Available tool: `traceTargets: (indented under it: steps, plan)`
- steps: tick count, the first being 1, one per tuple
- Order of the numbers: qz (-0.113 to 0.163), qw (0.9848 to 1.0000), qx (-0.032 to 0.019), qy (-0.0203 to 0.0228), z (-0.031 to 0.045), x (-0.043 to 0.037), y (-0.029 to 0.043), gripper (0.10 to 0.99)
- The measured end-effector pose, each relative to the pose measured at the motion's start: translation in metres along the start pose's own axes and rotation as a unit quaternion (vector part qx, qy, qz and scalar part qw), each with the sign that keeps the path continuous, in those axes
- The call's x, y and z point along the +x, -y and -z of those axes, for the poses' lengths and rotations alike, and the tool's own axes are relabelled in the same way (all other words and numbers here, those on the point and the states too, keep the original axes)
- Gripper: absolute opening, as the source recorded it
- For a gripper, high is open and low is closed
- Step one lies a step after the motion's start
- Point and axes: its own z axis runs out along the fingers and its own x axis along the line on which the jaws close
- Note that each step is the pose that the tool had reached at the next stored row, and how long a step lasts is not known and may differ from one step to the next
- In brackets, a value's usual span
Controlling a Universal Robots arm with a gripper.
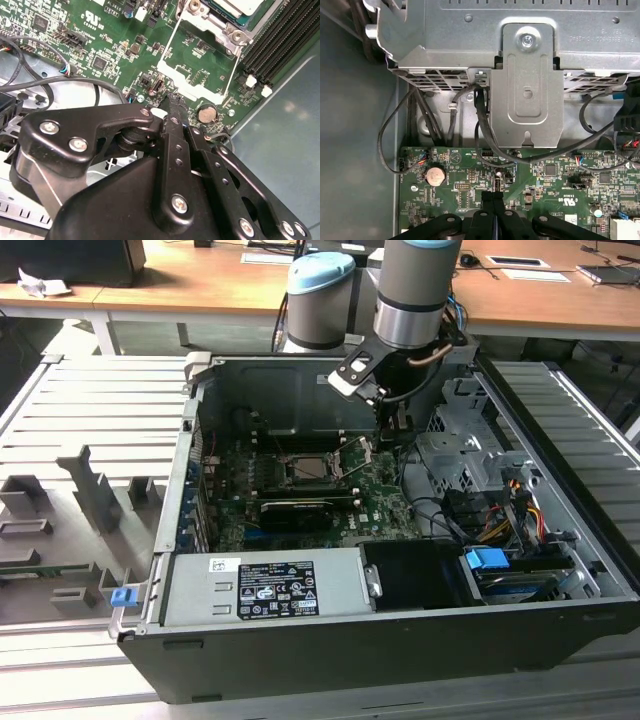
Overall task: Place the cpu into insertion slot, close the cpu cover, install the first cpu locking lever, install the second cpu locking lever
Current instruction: 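Close the cpu cover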
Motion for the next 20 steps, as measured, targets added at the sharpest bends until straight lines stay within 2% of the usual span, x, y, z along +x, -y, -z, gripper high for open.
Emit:
traceTargets:
  steps: [20]
  plan:
    - [0.001, 1.0, 0.0001, -0.0001, -0.003, 0.0, 0.0, 0.106]
